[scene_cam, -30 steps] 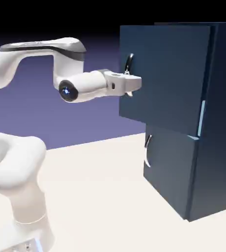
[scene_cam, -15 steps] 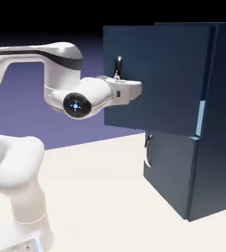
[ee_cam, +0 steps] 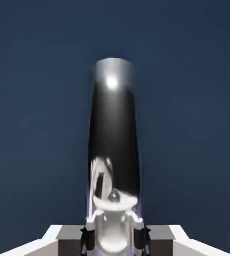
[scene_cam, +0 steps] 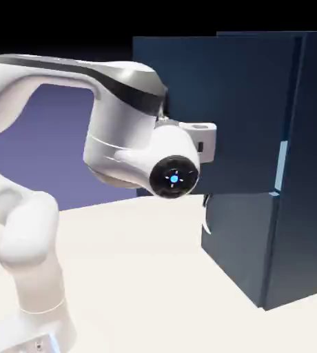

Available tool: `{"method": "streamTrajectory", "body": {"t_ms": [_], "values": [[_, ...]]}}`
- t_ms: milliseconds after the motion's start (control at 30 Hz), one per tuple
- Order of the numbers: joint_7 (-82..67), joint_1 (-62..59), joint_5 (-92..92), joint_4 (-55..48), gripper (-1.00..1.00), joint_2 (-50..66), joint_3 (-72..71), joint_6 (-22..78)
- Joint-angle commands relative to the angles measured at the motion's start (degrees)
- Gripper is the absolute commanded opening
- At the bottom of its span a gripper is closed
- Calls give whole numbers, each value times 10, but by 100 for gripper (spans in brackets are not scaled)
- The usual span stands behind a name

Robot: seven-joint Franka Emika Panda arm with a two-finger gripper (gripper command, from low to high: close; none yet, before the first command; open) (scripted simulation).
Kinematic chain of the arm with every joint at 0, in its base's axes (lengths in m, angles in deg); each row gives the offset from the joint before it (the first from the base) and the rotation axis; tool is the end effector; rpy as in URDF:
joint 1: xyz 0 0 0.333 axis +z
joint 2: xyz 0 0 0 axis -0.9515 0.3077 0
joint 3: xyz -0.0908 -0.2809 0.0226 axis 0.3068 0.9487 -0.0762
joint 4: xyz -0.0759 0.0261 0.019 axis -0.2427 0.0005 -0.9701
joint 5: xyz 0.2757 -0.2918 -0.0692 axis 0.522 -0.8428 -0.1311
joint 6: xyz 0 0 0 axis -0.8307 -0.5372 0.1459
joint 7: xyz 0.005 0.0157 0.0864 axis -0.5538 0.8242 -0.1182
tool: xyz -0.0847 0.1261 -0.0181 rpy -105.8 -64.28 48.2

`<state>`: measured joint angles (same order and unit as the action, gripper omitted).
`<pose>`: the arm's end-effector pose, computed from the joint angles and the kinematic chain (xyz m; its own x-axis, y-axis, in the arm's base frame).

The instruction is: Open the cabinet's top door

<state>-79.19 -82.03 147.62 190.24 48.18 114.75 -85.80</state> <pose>0.2988 -0.1597 0.5380 0.6820 -0.1864 0.7072 0.6821 -0.1865 -0.7071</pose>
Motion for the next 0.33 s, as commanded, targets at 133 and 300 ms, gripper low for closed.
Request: {"method": "streamTrajectory", "body": {"t_ms": [133,300], "values": [[-40,67,-33,-103,-100,103,92,121],[-71,108,-41,-170,100,175,151,201]]}}
